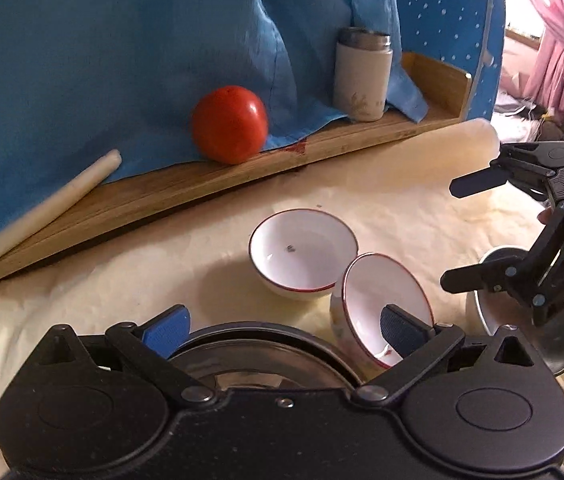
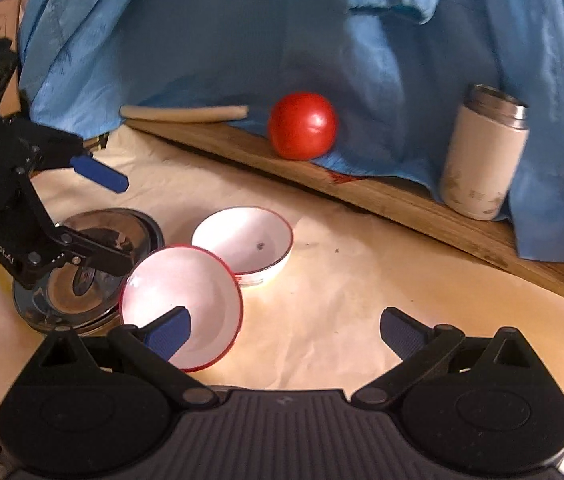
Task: Organize plates and bowls
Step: 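Move both tools to the larger white red-rimmed bowl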
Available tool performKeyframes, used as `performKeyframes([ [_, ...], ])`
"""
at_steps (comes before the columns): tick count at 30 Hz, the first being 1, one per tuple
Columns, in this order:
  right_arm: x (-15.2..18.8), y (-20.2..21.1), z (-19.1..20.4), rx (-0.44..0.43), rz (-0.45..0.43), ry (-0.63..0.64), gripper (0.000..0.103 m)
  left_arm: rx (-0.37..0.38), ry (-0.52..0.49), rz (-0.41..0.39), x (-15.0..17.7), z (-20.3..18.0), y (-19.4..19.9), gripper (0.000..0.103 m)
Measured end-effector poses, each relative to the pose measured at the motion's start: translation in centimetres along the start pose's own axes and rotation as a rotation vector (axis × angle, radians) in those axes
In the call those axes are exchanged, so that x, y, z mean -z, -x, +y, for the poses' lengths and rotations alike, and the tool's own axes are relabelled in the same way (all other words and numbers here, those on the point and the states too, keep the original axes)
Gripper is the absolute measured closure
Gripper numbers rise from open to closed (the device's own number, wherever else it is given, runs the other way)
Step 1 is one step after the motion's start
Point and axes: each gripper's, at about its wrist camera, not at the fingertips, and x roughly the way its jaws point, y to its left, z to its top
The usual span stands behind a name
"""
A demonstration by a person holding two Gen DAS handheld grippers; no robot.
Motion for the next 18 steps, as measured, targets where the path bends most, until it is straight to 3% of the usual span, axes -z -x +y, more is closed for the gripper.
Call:
performKeyframes([
  [12, -0.5, -1.9, 1.0, -0.011, 0.075, 0.052, 0.000, 0.014, -0.072, 0.029, 0.1, -1.8, -0.6, 0.004],
  [18, -0.8, -2.7, 0.5, -0.052, 0.115, -0.012, 0.000, 0.000, -0.104, 0.058, -0.4, -2.5, -1.0, 0.009],
])
